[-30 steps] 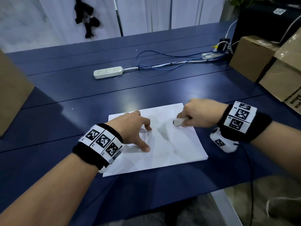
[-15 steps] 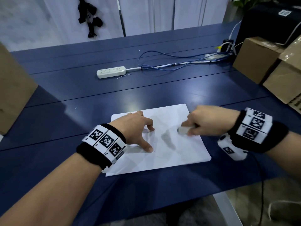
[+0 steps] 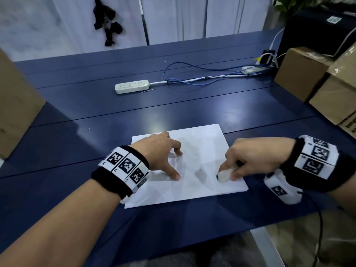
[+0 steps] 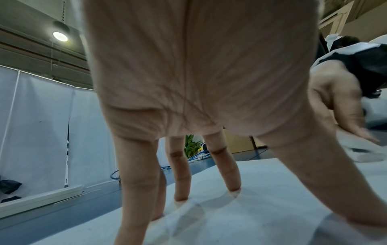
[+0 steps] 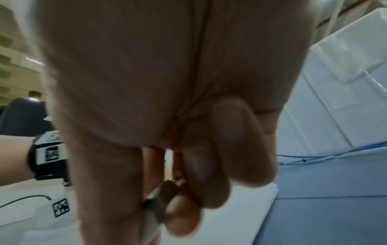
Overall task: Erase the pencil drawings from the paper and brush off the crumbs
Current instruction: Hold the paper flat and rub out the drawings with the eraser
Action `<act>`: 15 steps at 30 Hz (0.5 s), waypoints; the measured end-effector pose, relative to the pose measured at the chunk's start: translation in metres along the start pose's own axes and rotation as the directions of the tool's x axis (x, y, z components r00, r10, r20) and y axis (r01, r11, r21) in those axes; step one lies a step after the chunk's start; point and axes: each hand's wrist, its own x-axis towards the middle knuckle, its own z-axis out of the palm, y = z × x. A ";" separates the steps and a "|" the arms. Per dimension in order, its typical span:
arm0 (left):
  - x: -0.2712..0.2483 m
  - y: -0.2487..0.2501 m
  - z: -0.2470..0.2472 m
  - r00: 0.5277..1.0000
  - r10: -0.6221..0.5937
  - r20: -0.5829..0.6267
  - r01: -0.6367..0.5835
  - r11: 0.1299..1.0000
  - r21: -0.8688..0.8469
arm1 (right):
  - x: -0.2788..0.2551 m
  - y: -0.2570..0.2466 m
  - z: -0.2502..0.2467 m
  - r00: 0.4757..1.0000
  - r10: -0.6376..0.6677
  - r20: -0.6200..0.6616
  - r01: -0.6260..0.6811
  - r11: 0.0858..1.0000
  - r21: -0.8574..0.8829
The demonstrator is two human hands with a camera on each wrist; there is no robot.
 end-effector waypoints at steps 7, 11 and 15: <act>-0.003 0.001 0.000 1.000 -0.004 -0.013 0.004 1.000 0.000 | -0.003 -0.005 0.005 0.995 0.009 -0.097 -0.012 0.999 -0.031; -0.006 0.001 0.001 1.000 -0.012 -0.014 0.012 1.000 0.002 | -0.014 0.000 0.005 0.967 0.087 -0.240 -0.073 0.995 0.066; -0.009 0.003 0.000 1.000 -0.009 -0.018 0.010 1.000 0.012 | -0.029 0.017 0.009 0.879 0.326 -0.349 -0.299 0.945 0.129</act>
